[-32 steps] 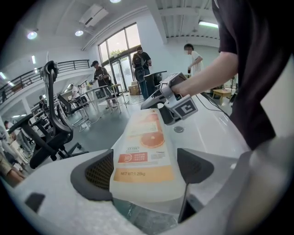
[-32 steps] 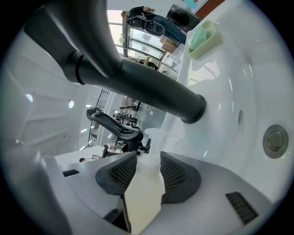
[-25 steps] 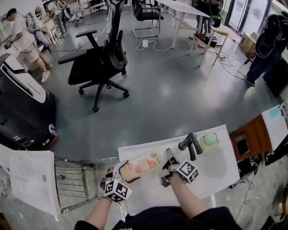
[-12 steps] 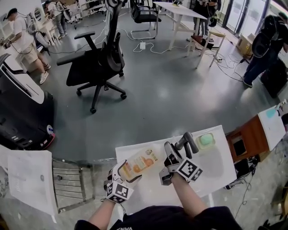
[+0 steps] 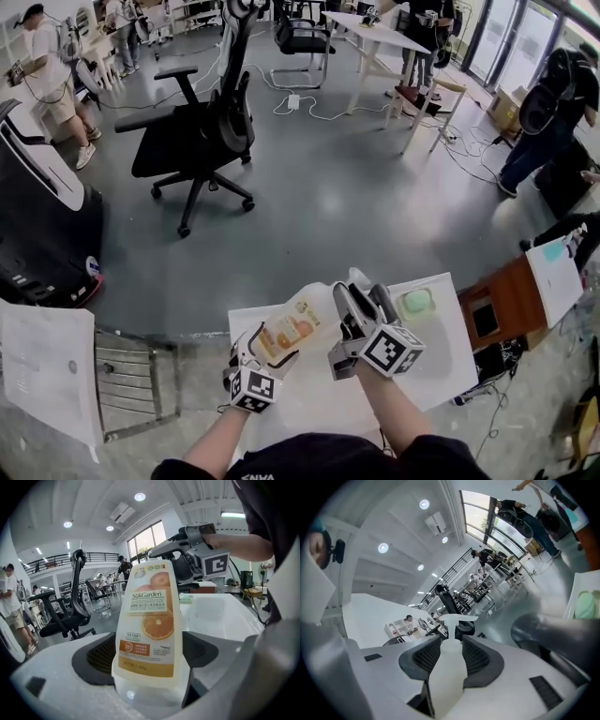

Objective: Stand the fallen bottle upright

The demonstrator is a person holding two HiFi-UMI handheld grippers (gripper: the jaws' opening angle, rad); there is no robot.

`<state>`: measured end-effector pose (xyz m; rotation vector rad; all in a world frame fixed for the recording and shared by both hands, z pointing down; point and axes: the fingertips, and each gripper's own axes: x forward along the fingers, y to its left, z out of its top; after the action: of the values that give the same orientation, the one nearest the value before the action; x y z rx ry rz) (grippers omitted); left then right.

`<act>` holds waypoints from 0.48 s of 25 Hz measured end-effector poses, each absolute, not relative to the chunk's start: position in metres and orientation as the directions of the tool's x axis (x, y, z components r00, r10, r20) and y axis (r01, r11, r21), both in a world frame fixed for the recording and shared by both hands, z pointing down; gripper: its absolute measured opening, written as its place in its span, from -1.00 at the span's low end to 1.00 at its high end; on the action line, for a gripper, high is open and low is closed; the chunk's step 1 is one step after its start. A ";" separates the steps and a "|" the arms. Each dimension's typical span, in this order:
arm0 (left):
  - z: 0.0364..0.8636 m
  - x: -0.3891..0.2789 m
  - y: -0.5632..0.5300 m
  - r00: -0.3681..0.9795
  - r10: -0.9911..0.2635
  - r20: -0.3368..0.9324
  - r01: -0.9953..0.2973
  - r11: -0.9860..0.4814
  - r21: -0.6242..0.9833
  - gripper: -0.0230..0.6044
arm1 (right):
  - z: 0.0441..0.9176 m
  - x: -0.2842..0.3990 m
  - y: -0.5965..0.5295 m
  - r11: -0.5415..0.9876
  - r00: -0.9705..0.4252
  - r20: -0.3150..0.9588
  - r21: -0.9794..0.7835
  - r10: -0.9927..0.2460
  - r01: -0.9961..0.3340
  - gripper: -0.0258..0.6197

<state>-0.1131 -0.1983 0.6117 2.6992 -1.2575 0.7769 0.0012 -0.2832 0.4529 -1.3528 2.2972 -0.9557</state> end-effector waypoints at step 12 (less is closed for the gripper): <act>0.610 -0.059 -0.226 0.582 -0.705 0.405 -0.756 -0.653 -0.050 0.44 | 0.415 0.013 -0.287 0.455 -0.545 0.017 -0.531 -0.838 -0.715 -0.47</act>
<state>-0.0593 -0.2263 0.6104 2.6792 -1.2436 0.5998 0.0131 -0.2871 0.4152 -1.3413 2.4591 -0.7194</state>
